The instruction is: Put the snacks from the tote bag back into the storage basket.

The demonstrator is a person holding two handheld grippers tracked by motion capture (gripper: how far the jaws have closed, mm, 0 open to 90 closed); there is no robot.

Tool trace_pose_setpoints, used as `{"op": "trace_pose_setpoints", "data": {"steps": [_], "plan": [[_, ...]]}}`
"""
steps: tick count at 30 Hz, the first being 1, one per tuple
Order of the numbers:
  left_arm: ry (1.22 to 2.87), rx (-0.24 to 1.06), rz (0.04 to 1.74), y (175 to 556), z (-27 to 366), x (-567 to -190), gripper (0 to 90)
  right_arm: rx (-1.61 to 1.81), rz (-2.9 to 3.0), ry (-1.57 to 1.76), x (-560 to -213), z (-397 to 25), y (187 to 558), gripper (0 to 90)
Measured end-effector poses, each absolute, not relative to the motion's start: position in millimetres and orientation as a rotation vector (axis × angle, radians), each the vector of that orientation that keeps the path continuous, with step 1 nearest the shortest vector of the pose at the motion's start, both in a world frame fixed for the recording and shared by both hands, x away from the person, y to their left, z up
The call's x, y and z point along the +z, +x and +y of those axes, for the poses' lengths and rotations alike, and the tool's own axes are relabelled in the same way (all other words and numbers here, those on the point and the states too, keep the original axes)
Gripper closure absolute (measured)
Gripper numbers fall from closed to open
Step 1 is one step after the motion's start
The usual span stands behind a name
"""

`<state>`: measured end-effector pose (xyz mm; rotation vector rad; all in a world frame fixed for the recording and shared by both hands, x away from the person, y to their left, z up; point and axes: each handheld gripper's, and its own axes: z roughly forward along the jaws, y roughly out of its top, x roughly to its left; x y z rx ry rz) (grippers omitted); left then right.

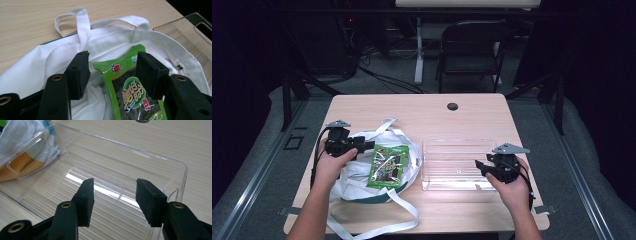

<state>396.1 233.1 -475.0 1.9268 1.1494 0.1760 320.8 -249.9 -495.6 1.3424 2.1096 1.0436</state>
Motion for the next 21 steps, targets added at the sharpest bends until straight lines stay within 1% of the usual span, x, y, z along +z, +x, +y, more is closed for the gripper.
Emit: {"op": "trace_pose_setpoints", "data": {"steps": [8, 17, 21], "plan": [[1.926, 0.138, 1.150, 396.8, 232.7, -477.2, 43.1, 1.045, 2.108, 1.325, -493.4, -246.9, 319.1, 48.4], [1.927, 0.130, 1.157, 395.5, 233.1, -479.9, 42.3, 1.055, 2.111, 1.311, -492.1, -245.5, 320.7, 47.8], [1.923, 0.195, 1.175, 393.0, 234.4, -477.0, 40.6, 1.057, 2.107, 1.309, -491.7, -245.5, 321.0, 47.6]]}}
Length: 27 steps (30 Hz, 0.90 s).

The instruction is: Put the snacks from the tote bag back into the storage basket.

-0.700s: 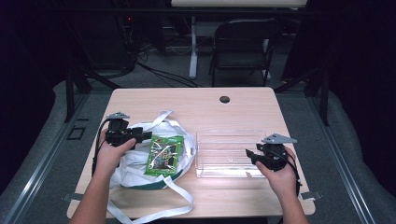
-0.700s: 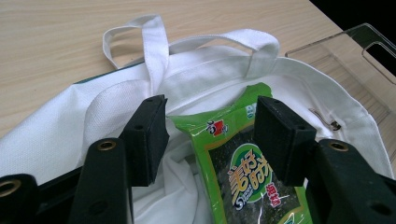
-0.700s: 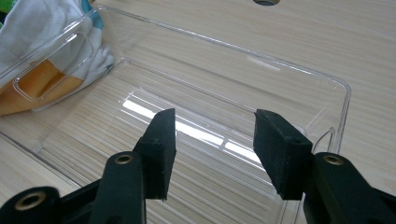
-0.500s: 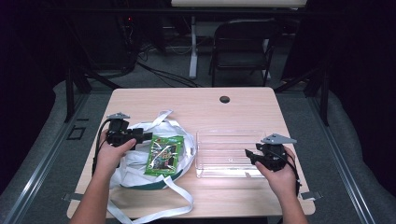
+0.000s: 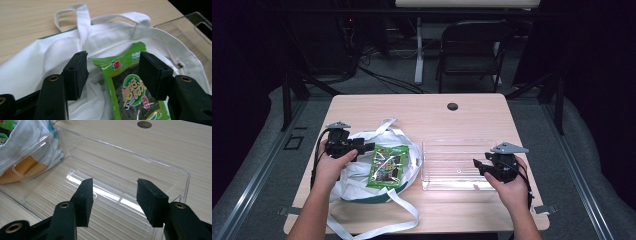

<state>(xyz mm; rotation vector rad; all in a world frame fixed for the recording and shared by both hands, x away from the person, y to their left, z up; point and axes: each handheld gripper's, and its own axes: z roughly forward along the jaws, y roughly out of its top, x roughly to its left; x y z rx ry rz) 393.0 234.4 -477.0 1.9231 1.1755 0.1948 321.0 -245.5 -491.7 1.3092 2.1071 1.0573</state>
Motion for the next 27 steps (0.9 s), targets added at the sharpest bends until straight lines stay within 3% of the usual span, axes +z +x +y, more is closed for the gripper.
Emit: {"op": "trace_pose_setpoints", "data": {"steps": [14, 27], "plan": [[1.852, 0.195, 1.114, 387, 236, -467, 39.4, 1.143, 2.052, 1.256, -484, -246, 320, 46.8], [1.865, 0.104, 1.098, 379, 233, -503, 37.4, 1.151, 2.067, 1.193, -486, -236, 320, 46.2]]}}
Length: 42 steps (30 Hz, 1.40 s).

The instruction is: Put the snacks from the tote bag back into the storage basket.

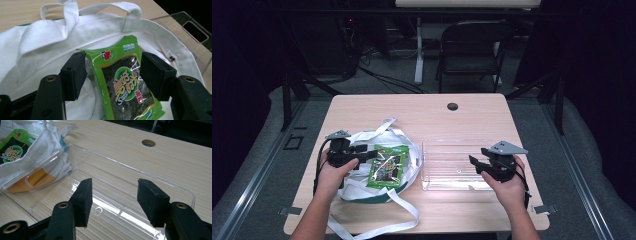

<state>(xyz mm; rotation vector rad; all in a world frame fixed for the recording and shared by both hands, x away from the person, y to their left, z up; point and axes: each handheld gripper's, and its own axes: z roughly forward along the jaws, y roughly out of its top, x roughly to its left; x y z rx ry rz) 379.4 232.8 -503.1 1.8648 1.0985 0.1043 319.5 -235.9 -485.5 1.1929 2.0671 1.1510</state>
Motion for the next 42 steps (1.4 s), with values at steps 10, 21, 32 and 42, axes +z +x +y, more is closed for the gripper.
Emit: {"op": "trace_pose_setpoints", "data": {"steps": [10, 21, 32, 42], "plan": [[1.890, 0.029, 1.102, 381, 227, -517, 33.7, 1.132, 2.084, 1.171, -487, -231, 318, 45.8], [1.875, -0.059, 1.154, 391, 226, -530, 33.3, 1.122, 2.090, 1.167, -489, -230, 317, 45.7], [1.848, -0.124, 1.169, 398, 220, -536, 33.3, 1.126, 2.080, 1.165, -487, -231, 315, 45.7], [1.864, -0.149, 1.200, 404, 213, -541, 33.3, 1.126, 2.081, 1.163, -488, -230, 315, 45.8]]}}
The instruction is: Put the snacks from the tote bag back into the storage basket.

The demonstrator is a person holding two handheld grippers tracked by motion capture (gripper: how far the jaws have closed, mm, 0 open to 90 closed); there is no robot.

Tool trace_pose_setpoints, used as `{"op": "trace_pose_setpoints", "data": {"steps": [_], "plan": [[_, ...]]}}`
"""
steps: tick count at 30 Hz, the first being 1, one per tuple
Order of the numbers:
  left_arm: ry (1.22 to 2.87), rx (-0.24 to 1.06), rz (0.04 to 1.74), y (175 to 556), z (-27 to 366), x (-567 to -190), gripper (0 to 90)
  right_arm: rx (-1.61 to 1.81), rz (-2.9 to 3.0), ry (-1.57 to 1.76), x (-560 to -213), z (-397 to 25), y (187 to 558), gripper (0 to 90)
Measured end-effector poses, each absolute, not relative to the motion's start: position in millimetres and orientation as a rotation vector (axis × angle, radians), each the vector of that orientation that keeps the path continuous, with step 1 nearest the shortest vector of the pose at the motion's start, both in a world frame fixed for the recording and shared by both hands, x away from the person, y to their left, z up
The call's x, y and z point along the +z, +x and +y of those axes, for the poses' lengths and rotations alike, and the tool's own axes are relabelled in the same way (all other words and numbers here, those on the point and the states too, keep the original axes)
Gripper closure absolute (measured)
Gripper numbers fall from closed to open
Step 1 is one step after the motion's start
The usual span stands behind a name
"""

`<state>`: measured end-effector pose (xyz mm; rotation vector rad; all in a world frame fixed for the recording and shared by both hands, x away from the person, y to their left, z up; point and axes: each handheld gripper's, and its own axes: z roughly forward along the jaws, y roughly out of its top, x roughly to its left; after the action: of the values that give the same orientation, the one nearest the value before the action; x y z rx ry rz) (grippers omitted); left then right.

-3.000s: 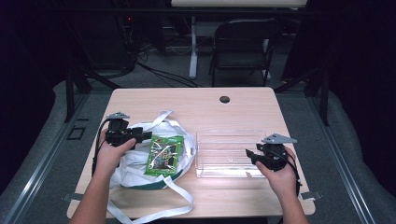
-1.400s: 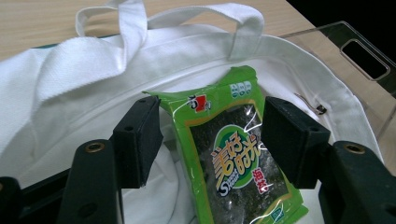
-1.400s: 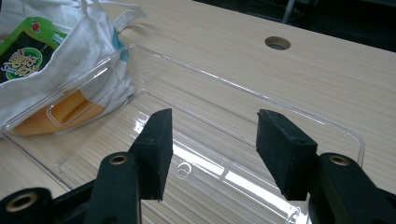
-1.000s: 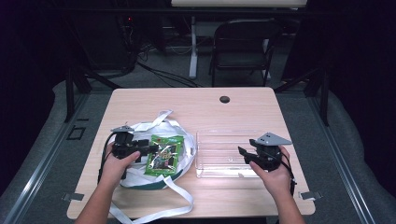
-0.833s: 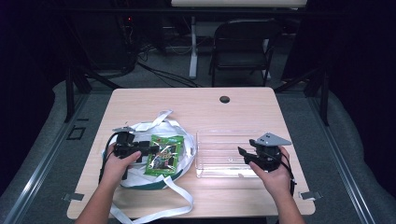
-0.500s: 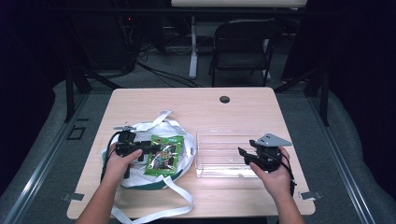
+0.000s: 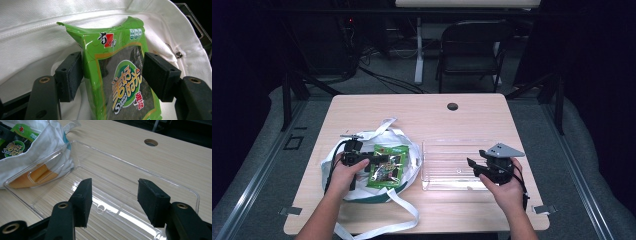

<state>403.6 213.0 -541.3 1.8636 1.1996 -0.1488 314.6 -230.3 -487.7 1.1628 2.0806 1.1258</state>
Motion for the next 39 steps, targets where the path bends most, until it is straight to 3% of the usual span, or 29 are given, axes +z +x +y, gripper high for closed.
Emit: {"op": "trace_pose_setpoints", "data": {"steps": [21, 39], "plan": [[1.859, -0.226, 1.205, 412, 202, -552, 33.5, 1.128, 2.078, 1.161, -487, -230, 314, 45.8], [1.876, -0.217, 1.132, 407, 200, -545, 40.1, 1.126, 2.077, 1.162, -487, -230, 314, 45.8]]}}
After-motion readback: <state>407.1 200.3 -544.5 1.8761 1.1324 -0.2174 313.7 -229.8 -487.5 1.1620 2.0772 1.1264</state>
